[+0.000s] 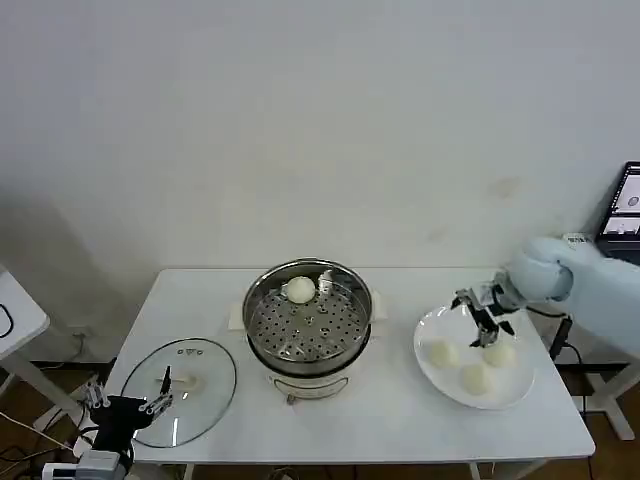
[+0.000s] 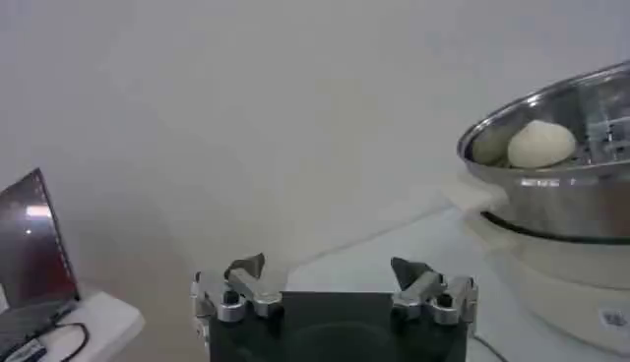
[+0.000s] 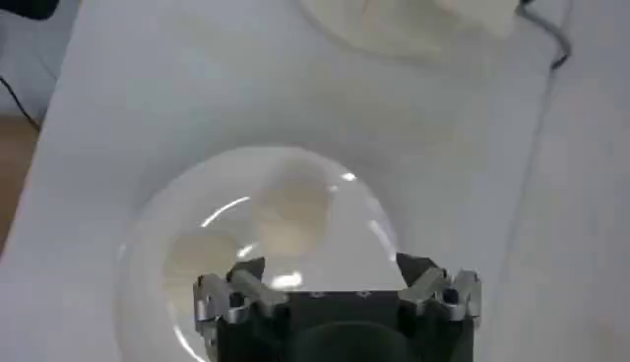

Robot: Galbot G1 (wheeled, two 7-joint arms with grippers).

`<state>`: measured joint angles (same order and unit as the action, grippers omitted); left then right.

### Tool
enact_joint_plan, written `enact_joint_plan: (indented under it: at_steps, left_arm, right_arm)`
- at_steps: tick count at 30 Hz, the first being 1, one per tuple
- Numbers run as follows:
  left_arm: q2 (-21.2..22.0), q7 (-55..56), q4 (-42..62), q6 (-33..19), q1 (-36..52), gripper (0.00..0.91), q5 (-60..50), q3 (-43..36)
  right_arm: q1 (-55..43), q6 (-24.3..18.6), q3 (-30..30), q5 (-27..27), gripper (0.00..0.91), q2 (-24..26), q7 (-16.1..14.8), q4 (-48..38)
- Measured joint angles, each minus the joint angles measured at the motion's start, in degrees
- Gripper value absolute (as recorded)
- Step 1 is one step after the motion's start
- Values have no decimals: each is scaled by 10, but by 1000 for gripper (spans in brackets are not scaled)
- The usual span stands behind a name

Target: Take steamed baozi put them in steamer then cover it.

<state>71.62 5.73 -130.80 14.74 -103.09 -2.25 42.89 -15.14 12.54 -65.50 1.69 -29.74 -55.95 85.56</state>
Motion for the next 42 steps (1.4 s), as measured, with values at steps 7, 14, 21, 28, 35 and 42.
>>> enact_joint_plan:
  at_steps: [7,14,21,28,35,42]
  left_arm:
    - [1,0,8,0,5,907,-1,1]
    - [-1,0,16,0,9,907,-1,4]
    - [-1,0,24,-2,10,907,-1,6]
    - [1,0,27,-2,11,907,-1,10]
    - [2,0,27,-2,8,907,-1,12]
    - [3,0,25,-2,8,907,-1,11]
  right_arm:
    - [49,5,31,-13,907,-26,0,-38]
    - [86,6,52,-24,907,-68,2,-84]
    - [106,9,64,-30,907,-109,7,-120]
    - [114,13,70,-44,907,-132,7,-148]
    - [125,19,76,-52,877,-140,4,-158]
    - [133,21,86,-60,766,-147,2,-165]
